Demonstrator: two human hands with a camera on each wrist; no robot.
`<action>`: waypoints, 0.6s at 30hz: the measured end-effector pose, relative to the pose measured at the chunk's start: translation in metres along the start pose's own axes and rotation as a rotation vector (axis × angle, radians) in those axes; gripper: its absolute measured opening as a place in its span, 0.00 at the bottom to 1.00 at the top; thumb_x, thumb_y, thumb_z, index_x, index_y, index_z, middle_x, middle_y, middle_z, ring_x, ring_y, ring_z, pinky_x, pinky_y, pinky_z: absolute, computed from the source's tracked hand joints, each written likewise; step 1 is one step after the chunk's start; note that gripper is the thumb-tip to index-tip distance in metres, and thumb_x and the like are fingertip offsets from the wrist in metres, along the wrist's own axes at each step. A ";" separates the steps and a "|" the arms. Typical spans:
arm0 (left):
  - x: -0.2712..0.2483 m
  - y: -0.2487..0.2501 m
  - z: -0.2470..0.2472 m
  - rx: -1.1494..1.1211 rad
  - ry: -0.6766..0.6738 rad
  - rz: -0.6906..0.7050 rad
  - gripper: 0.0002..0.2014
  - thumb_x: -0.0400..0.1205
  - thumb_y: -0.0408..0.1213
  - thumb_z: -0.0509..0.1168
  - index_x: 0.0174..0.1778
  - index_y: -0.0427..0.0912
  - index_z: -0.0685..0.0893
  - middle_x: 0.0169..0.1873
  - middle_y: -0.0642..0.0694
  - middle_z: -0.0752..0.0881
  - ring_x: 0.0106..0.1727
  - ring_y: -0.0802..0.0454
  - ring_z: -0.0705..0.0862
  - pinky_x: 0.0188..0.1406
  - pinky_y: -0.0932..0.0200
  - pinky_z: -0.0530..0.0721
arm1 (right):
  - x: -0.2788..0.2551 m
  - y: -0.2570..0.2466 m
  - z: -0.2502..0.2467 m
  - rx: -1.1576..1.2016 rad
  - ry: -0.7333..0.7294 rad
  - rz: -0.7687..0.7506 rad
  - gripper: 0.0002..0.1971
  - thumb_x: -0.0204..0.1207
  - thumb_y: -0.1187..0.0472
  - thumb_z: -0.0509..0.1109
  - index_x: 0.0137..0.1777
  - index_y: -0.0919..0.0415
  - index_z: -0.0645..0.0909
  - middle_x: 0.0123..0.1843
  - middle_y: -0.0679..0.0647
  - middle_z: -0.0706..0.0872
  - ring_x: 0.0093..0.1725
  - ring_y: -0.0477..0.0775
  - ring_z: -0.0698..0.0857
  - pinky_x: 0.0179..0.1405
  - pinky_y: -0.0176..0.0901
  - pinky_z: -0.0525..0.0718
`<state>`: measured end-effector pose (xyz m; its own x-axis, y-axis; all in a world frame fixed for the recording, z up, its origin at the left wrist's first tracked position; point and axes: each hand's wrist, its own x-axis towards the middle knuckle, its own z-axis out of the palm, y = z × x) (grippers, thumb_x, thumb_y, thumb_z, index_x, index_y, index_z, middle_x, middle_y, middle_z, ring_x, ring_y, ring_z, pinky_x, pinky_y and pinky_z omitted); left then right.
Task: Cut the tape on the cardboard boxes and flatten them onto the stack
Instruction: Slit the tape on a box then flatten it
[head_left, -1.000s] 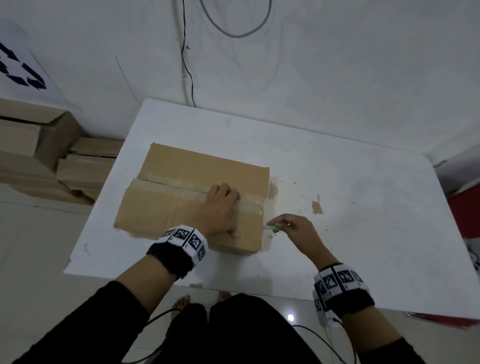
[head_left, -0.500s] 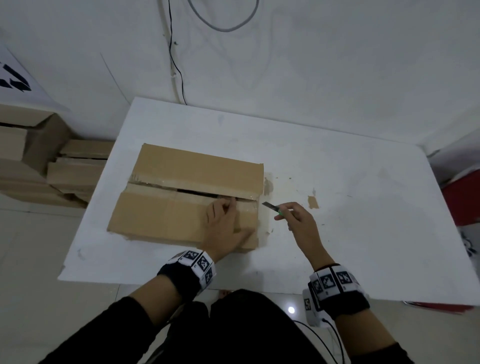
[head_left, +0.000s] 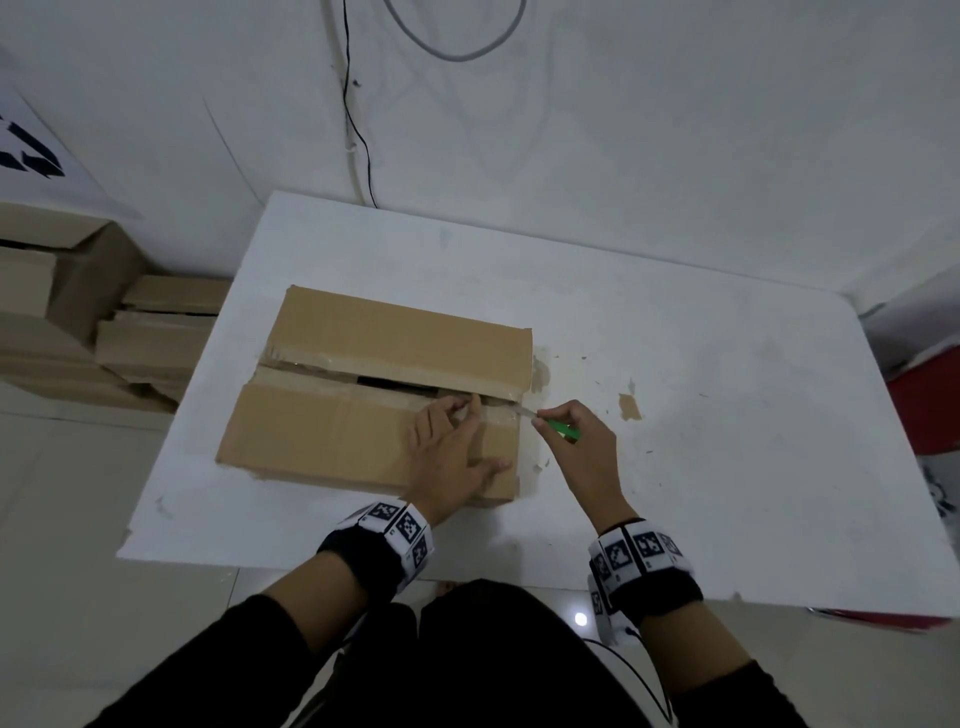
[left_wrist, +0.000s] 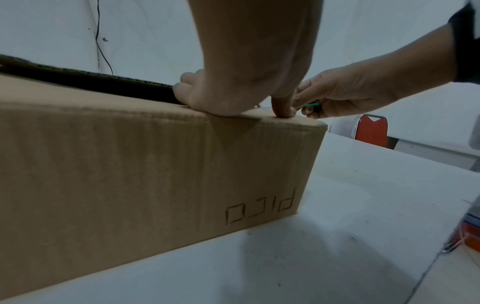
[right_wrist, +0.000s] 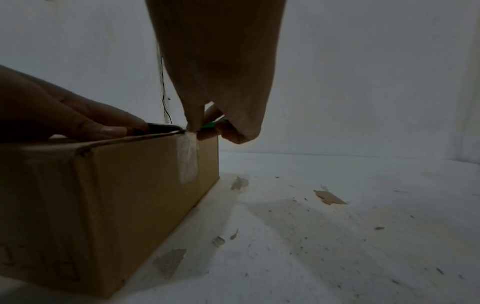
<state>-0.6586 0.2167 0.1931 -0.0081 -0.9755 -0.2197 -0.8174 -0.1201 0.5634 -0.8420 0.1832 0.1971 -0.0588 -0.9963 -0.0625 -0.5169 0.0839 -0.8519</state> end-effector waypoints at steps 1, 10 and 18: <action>0.000 0.000 0.000 0.007 -0.001 -0.001 0.44 0.75 0.65 0.64 0.84 0.55 0.54 0.75 0.44 0.57 0.75 0.48 0.51 0.72 0.54 0.49 | -0.001 0.001 0.001 -0.006 0.003 -0.005 0.05 0.78 0.58 0.76 0.44 0.57 0.84 0.44 0.40 0.89 0.48 0.35 0.85 0.44 0.32 0.83; 0.001 -0.002 0.001 0.011 -0.011 -0.002 0.46 0.75 0.66 0.64 0.84 0.57 0.49 0.76 0.43 0.58 0.76 0.45 0.54 0.74 0.49 0.53 | 0.012 -0.002 0.015 0.017 0.042 -0.047 0.06 0.79 0.57 0.75 0.43 0.57 0.82 0.44 0.43 0.89 0.47 0.37 0.85 0.39 0.31 0.78; 0.002 0.000 0.001 -0.028 0.040 0.018 0.51 0.71 0.67 0.68 0.84 0.53 0.49 0.73 0.42 0.59 0.74 0.43 0.56 0.72 0.48 0.55 | 0.059 0.029 0.012 0.052 0.225 0.219 0.08 0.81 0.62 0.71 0.55 0.67 0.82 0.49 0.53 0.83 0.49 0.50 0.81 0.45 0.34 0.76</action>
<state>-0.6589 0.2149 0.1919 0.0013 -0.9840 -0.1779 -0.8009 -0.1075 0.5890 -0.8503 0.1269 0.1628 -0.3546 -0.9252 -0.1354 -0.4269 0.2890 -0.8569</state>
